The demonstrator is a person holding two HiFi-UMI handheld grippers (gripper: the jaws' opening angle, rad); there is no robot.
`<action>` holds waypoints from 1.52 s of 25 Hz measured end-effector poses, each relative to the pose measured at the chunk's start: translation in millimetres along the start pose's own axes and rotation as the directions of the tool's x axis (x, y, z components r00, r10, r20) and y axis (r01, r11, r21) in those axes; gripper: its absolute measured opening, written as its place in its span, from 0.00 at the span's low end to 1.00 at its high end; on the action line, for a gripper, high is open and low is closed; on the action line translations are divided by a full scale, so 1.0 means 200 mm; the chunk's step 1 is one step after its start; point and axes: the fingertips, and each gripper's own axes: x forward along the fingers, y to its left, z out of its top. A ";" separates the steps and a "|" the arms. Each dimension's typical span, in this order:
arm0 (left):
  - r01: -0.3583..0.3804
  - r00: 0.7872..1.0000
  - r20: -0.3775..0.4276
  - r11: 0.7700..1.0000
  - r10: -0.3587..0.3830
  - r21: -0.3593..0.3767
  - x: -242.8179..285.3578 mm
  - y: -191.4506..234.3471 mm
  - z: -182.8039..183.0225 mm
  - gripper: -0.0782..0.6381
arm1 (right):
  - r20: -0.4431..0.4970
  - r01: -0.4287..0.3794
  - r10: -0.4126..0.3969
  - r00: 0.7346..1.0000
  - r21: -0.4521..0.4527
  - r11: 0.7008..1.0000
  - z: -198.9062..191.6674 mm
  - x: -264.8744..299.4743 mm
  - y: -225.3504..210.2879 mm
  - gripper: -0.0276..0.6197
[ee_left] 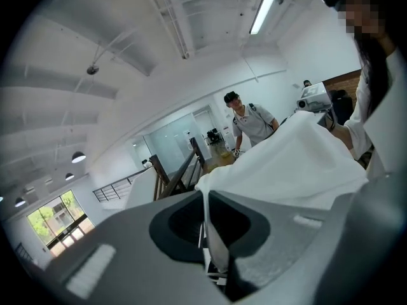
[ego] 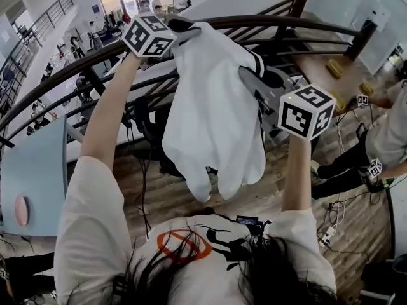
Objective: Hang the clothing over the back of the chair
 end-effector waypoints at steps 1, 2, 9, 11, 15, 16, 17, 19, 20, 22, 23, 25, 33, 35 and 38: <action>0.008 1.000 -0.016 1.000 -0.009 -0.015 0.01 0.01 -0.06 0.29 | -0.017 -0.003 0.003 1.000 0.000 1.000 -0.02 0.04 -0.01 0.11; 0.017 0.999 -0.034 0.999 -0.018 -0.029 0.02 0.02 -0.13 0.29 | -0.035 -0.007 0.007 0.999 0.000 1.000 -0.04 0.07 -0.02 0.11; 0.093 0.985 -0.127 0.975 -0.121 -0.203 0.17 -0.10 -0.62 0.30 | -0.201 -0.079 0.080 0.976 0.016 0.997 -0.26 0.25 -0.12 0.11; 0.121 0.977 -0.142 0.959 -0.161 -0.257 0.17 -0.17 -0.76 0.30 | -0.255 -0.113 0.120 0.960 0.040 0.993 -0.34 0.28 -0.13 0.11; 0.163 0.964 -0.148 0.933 -0.220 -0.320 0.22 -0.26 -0.93 0.30 | -0.351 -0.172 0.174 0.920 0.038 0.984 -0.45 0.33 -0.18 0.12; 0.174 0.960 -0.151 0.926 -0.235 -0.335 0.23 -0.28 -0.95 0.30 | -0.372 -0.186 0.188 0.909 0.041 0.982 -0.47 0.34 -0.18 0.12; 0.190 0.955 -0.152 0.917 -0.256 -0.350 0.24 -0.32 -0.98 0.30 | -0.389 -0.201 0.204 0.898 0.050 0.978 -0.48 0.35 -0.18 0.12; 0.235 0.940 -0.145 0.896 -0.308 -0.377 0.24 -0.39 -1.01 0.33 | -0.414 -0.226 0.236 0.879 0.072 0.971 -0.51 0.35 -0.17 0.12; 0.262 0.931 -0.136 0.882 -0.337 -0.393 0.23 -0.43 -1.01 0.38 | -0.423 -0.237 0.249 0.871 0.080 0.968 -0.51 0.35 -0.16 0.12; 0.327 0.908 -0.100 0.837 -0.407 -0.439 0.18 -0.48 -1.01 0.59 | -0.439 -0.257 0.271 0.857 0.093 0.962 -0.52 0.35 -0.15 0.12; 0.368 0.892 -0.069 0.807 -0.446 -0.461 0.14 -0.51 -1.00 0.65 | -0.450 -0.266 0.281 0.848 0.099 0.959 -0.53 0.36 -0.14 0.12; 0.447 0.861 0.008 0.749 -0.508 -0.489 0.07 -0.54 -0.95 0.68 | -0.480 -0.284 0.299 0.825 0.106 0.953 -0.58 0.37 -0.13 0.12; 0.426 0.897 0.297 0.819 -0.327 -0.386 -0.03 -0.39 -0.48 0.69 | -0.546 -0.348 0.360 0.757 0.130 0.929 -0.72 0.38 -0.10 0.12; 0.520 0.842 0.365 0.779 -0.398 -0.349 -0.01 -0.50 -0.33 0.69 | -0.544 -0.355 0.364 0.756 0.128 0.926 -0.71 0.39 -0.09 0.12; 0.606 0.790 0.321 0.744 -0.523 -0.280 0.09 -0.70 -0.25 0.68 | -0.545 -0.361 0.366 0.755 0.122 0.925 -0.71 0.39 -0.08 0.12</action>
